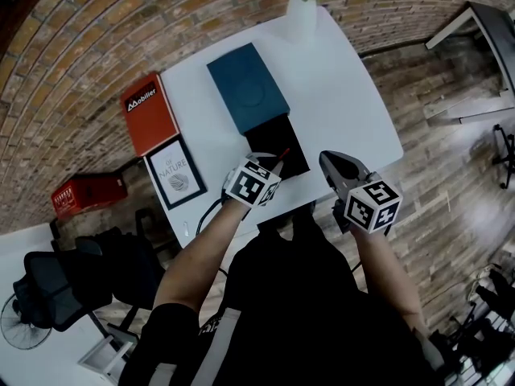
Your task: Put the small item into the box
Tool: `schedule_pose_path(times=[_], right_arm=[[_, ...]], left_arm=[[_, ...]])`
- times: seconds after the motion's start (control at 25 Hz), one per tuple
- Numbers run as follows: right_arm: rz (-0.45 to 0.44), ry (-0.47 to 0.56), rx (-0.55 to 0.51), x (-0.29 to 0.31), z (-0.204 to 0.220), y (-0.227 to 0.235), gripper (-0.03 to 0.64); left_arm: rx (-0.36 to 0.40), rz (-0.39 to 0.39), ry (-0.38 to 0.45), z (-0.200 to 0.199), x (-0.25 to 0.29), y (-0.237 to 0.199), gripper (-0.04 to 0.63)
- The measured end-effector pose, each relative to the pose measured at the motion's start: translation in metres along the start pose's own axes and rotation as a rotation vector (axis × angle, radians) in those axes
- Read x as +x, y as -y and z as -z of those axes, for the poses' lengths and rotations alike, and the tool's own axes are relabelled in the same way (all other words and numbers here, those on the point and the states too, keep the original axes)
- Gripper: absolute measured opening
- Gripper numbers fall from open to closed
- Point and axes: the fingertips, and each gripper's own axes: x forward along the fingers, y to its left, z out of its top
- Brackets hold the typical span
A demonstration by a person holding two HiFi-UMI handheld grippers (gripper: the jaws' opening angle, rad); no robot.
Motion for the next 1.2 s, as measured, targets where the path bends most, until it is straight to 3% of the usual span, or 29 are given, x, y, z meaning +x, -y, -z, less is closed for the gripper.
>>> schedule_pose_path(times=[0.24, 0.64, 0.88, 1.2], right_arm=[[0.003, -0.004, 0.005, -0.001, -0.001, 0.002, 0.0], [-0.003, -0.005, 0.013, -0.004, -0.002, 0.009, 0.0], [-0.025, -0.013, 0.01, -0.005, -0.001, 0.009, 0.0], [-0.057, -0.026, -0.001, -0.006, -0.002, 0.011, 0.0]], left_arm=[[0.066, 0.01, -0.076, 0.004, 0.007, -0.001, 0.021], [0.151, -0.045, -0.151, 0.011, 0.018, -0.013, 0.023], [0.176, -0.071, -0.169, 0.009, 0.017, -0.011, 0.025], [0.189, -0.162, -0.153, 0.007, 0.012, -0.018, 0.029]])
